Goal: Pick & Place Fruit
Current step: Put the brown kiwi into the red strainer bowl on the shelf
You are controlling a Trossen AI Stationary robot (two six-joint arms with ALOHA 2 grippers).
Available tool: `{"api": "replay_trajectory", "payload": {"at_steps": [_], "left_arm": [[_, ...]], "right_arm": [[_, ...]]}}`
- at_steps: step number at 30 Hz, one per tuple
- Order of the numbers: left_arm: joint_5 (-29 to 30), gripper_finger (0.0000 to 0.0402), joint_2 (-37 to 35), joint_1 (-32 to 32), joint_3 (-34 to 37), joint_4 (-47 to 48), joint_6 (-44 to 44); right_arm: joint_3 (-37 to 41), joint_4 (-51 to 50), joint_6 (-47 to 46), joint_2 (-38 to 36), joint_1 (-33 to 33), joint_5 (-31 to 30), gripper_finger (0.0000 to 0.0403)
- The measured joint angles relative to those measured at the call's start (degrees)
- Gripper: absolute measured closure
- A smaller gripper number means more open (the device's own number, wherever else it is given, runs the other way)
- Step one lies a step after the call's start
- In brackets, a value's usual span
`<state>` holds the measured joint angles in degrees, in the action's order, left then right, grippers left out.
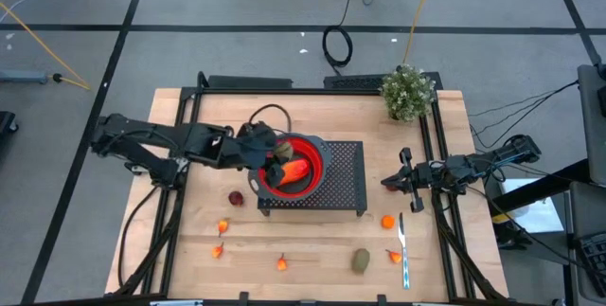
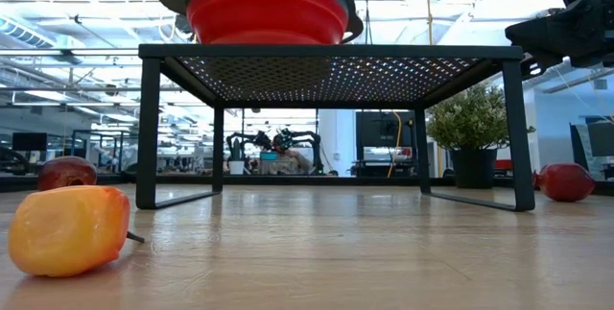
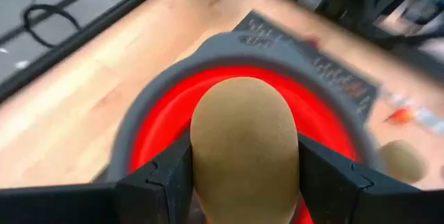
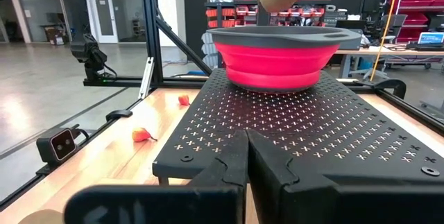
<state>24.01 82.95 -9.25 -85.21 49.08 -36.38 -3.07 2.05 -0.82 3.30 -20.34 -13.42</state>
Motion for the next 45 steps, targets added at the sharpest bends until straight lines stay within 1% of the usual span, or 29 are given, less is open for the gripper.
{"api": "replay_trajectory", "payload": {"at_steps": [7, 13, 19, 24, 29, 33, 38, 45], "left_arm": [[-1.60, 0.0193, 7.60, 2.21, -7.55, 5.07, 8.72], [-3.42, 0.0193, 12.56, 3.56, -11.61, 9.56, 15.12], [-3.58, 0.0193, 14.29, 4.17, -12.00, 11.91, 21.00], [-3.45, 0.0193, 14.29, 4.15, -12.10, 11.82, 28.13], [-3.35, 0.0193, 14.54, 4.15, -12.11, 11.61, 33.06], [-3.00, 0.0193, 15.35, 4.15, -12.08, 10.85, 34.76], [-3.34, 0.0193, 17.42, 4.19, -12.12, 11.54, 34.90], [-2.96, 0.0192, 17.35, 4.19, -12.08, 10.84, 34.34]], "right_arm": [[0.00, 0.00, 0.00, 0.04, 0.00, 0.01, 0.0403], [0.00, -0.04, 0.00, 0.06, 0.00, 0.01, 0.0403], [0.01, -0.07, 0.00, 0.06, 0.00, 0.01, 0.0403], [0.00, -0.09, 0.00, 0.06, 0.00, 0.01, 0.0403], [0.01, -0.09, 0.00, 0.06, 0.00, 0.01, 0.0403], [0.00, -0.11, 0.00, 0.06, -0.02, 0.01, 0.0403], [0.01, -0.02, -0.02, 0.06, -0.02, -0.02, 0.0403], [0.02, 0.11, -0.02, 0.10, 0.00, -0.02, 0.0403]]}}
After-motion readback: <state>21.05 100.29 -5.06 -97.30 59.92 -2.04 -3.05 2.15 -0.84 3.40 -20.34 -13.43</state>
